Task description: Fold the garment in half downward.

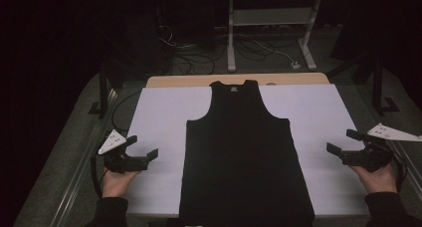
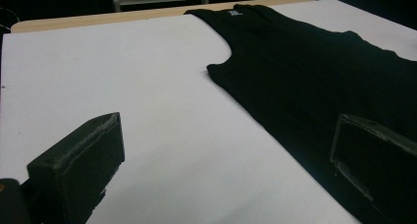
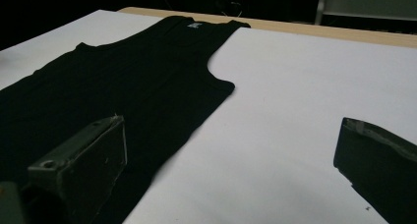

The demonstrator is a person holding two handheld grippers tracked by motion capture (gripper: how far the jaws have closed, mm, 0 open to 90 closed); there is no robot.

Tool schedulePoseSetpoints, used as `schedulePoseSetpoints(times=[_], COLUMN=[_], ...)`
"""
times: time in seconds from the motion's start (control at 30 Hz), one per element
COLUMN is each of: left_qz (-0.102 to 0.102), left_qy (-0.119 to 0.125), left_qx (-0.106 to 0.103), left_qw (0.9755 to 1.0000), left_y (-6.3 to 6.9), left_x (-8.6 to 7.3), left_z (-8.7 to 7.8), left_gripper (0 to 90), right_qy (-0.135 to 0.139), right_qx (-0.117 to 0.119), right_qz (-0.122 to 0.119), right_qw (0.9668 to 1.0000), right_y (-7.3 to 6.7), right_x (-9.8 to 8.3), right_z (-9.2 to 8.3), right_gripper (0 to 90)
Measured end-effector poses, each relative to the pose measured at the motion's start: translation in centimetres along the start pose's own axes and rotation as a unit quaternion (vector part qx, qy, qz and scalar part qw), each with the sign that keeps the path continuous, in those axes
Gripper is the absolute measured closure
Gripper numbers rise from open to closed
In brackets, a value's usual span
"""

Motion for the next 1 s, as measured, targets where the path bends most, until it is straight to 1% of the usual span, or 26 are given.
schedulePoseSetpoints(times=[0.13, 0.27, 0.37, 0.4, 0.5, 0.53, 0.57, 0.6, 0.67, 0.77, 0.87, 0.9, 1.0], left_qz=[-0.005, 0.003, 0.002, 0.001, 0.009, 0.009, 0.008, 0.006, 0.007, 0.017, 0.038, 0.039, 0.039], left_qy=[0.005, 0.000, -0.001, -0.001, -0.006, -0.008, -0.008, -0.007, -0.010, -0.013, -0.007, -0.007, -0.015], left_qx=[-0.001, -0.002, -0.002, -0.005, -0.004, -0.005, -0.005, -0.006, -0.003, 0.004, 0.017, 0.018, 0.010], left_qw=[1.0000, 1.0000, 1.0000, 1.0000, 0.9999, 0.9999, 0.9999, 0.9999, 0.9999, 0.9998, 0.9991, 0.9991, 0.9991], left_y=[0.0, 0.0, 0.1, 0.2, 0.4, 0.5, 0.4, 0.4, 0.3, 0.2, 0.3, 0.4, 0.7], left_x=[0.1, 0.1, 0.1, 0.1, 0.0, -0.1, -0.1, 0.0, 0.0, 0.3, 1.0, 1.2, 1.7], left_z=[-0.1, 0.0, 0.0, 0.0, 0.0, 0.1, 0.1, 0.2, 0.2, 0.1, 0.0, 0.0, 0.2], left_gripper=[0.0, 0.0, 0.0, 0.0, 0.0, 0.0, 0.0, 0.0, 0.0, 0.0, 0.0, 0.0, 0.0], right_qy=[-0.003, -0.003, -0.007, -0.008, -0.007, -0.008, -0.006, -0.003, -0.001, -0.007, -0.010, -0.011, -0.016], right_qx=[0.001, 0.000, -0.003, -0.005, -0.007, -0.010, -0.012, -0.009, -0.007, -0.004, -0.001, 0.000, 0.002], right_qz=[0.000, 0.005, -0.002, -0.005, -0.010, -0.016, -0.017, -0.014, -0.015, -0.021, -0.021, -0.022, -0.023], right_qw=[1.0000, 1.0000, 1.0000, 0.9999, 0.9999, 0.9998, 0.9998, 0.9999, 0.9999, 0.9998, 0.9997, 0.9997, 0.9996], right_y=[0.0, 0.1, 0.1, 0.0, -0.4, -0.4, -0.5, -0.7, -0.9, -1.2, -1.3, -1.3, -1.3], right_x=[0.0, 0.1, 0.1, 0.1, 0.4, 0.6, 0.7, 0.9, 1.3, 1.8, 2.2, 2.4, 2.7], right_z=[0.1, 0.2, 0.2, 0.3, 0.3, 0.3, 0.3, 0.3, 0.3, 0.6, 0.8, 0.8, 1.0], right_gripper=[0.0, 0.0, 0.0, 0.0, 0.0, 0.0, 0.0, 0.0, 0.0, 0.0, 0.0, 0.0, 0.0])
Point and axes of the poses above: each handheld gripper's, and its own axes: z roughly forward along the jaws, x roughly out of its top, y roughly to its right, the point moved 10 cm from there along z, roughly forward along the jaws, and after that the axes turned 7 degrees about x, right-handed, at the moved point
